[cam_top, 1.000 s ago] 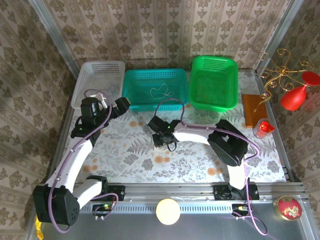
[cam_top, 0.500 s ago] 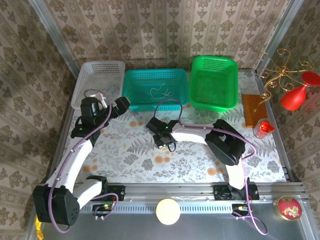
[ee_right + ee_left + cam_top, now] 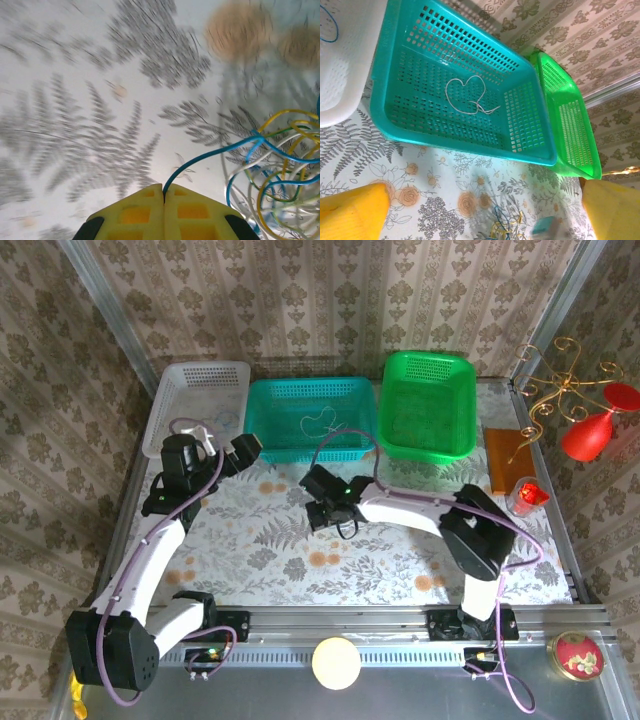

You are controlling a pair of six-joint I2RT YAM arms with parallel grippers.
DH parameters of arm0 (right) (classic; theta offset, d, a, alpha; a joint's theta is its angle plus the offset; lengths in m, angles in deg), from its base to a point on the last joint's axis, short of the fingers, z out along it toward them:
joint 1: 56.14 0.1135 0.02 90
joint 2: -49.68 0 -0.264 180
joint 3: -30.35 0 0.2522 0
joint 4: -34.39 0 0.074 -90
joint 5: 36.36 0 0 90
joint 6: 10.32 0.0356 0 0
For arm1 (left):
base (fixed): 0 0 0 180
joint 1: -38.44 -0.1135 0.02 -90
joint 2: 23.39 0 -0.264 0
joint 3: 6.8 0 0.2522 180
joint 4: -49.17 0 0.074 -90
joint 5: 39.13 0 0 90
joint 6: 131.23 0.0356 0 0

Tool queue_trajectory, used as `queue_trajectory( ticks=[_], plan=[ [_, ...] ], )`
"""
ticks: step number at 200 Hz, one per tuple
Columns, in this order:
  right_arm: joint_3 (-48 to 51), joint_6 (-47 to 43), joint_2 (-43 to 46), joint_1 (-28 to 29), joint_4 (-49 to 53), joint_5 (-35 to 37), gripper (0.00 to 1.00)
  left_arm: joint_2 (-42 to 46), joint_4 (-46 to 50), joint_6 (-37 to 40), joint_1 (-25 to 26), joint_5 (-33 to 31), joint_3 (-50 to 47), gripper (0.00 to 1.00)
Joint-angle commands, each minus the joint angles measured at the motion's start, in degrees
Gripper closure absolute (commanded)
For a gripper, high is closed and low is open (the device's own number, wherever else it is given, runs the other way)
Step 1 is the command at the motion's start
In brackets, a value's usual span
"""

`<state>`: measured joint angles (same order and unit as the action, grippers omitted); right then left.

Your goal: Untangle the cables

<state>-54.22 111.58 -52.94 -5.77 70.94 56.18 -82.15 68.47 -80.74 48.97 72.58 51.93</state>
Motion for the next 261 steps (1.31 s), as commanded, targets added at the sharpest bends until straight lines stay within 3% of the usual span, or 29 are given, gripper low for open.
queue_trajectory(
  ticks=[1,49,116,175,261],
  plan=[
    [1.9,2.5,5.5,-2.4,-5.5,-7.1,1.0,-0.1,-3.1,-1.1,1.8,1.9,-0.5,0.0],
    [11.3,12.1,14.5,-9.9,-18.7,-17.7,1.0,-4.1,-10.0,-1.7,8.0,2.9,-2.3,0.0],
    [21.6,20.8,21.0,-18.4,-34.7,-27.3,1.0,-9.5,-18.7,-1.5,14.2,5.0,-5.5,0.18],
    [23.2,23.2,25.2,-20.8,-36.7,-28.0,1.0,-16.8,-20.2,3.7,21.5,3.9,-4.3,0.24],
    [22.6,23.7,25.5,-21.1,-36.8,-29.0,1.0,-26.7,-24.1,4.4,23.6,4.6,-1.2,0.24]
  ],
)
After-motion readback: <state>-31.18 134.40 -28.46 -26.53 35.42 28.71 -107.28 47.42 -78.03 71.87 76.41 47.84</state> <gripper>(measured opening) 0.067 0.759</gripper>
